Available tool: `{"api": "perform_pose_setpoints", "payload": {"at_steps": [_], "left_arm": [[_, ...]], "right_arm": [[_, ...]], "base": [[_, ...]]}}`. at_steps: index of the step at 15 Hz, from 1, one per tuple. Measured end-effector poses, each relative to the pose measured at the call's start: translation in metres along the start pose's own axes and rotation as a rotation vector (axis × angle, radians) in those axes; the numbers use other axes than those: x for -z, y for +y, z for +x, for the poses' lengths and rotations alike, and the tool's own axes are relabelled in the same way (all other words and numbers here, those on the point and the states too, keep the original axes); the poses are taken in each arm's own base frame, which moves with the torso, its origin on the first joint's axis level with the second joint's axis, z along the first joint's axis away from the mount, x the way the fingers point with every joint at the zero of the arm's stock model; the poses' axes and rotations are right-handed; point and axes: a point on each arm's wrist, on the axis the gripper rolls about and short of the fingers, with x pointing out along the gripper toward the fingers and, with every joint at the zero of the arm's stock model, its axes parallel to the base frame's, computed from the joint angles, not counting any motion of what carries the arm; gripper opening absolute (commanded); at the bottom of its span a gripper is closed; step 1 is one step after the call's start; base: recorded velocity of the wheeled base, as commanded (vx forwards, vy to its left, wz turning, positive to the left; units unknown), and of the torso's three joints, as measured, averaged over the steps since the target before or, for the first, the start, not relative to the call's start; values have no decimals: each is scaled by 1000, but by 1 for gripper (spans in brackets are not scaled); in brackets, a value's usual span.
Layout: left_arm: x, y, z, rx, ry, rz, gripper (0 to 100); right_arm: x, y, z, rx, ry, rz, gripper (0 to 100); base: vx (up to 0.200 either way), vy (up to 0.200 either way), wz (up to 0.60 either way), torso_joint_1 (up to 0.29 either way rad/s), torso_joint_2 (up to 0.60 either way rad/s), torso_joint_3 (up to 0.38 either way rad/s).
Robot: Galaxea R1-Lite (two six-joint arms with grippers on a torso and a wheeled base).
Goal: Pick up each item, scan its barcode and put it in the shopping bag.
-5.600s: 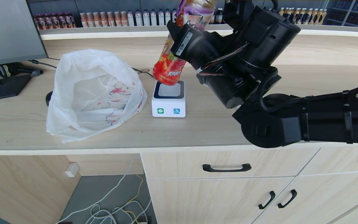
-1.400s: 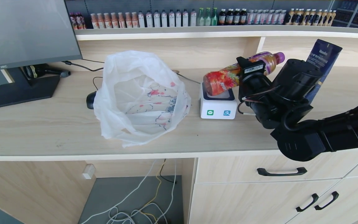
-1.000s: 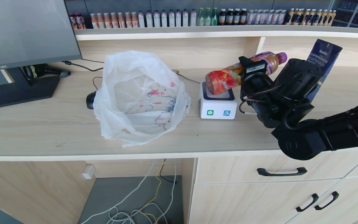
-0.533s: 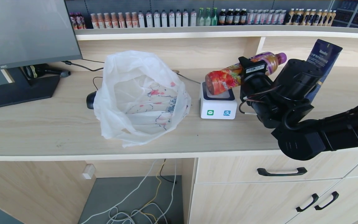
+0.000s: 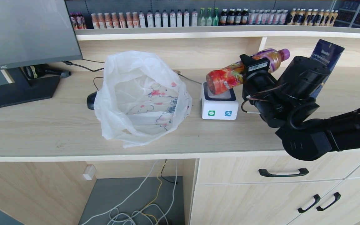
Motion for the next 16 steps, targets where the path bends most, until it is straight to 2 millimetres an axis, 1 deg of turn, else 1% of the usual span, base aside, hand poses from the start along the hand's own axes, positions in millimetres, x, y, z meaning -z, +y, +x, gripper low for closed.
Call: {"api": "perform_pose_setpoints", "payload": {"at_steps": [2,5,8,11,12,13,14,16], "left_arm": [[0,0,0,0,0,0,0],[0,0,0,0,0,0,0],[0,0,0,1,0,0,0],[0,0,0,0,0,0,0],[0,0,0,0,0,0,0],[0,0,0,0,0,0,0],[0,0,0,0,0,0,0],[0,0,0,0,0,0,0]], "right_arm": [[-1,9,-3,-22,7,4,0],[5,38,-16,-96,55,-43,0],[16,77,-40,-193,102,-124,0],[28,116,-71,-310,154,-255,0],[29,124,-81,-347,178,-287,0],[29,128,-91,-380,204,-338,0],[26,127,-100,-417,226,-446,0],[19,129,-114,-475,232,-606,0]], "base": [[0,0,0,0,0,0],[0,0,0,0,0,0],[0,0,0,0,0,0],[0,0,0,0,0,0],[0,0,0,0,0,0],[0,0,0,0,0,0],[0,0,0,0,0,0],[0,0,0,0,0,0]]}}
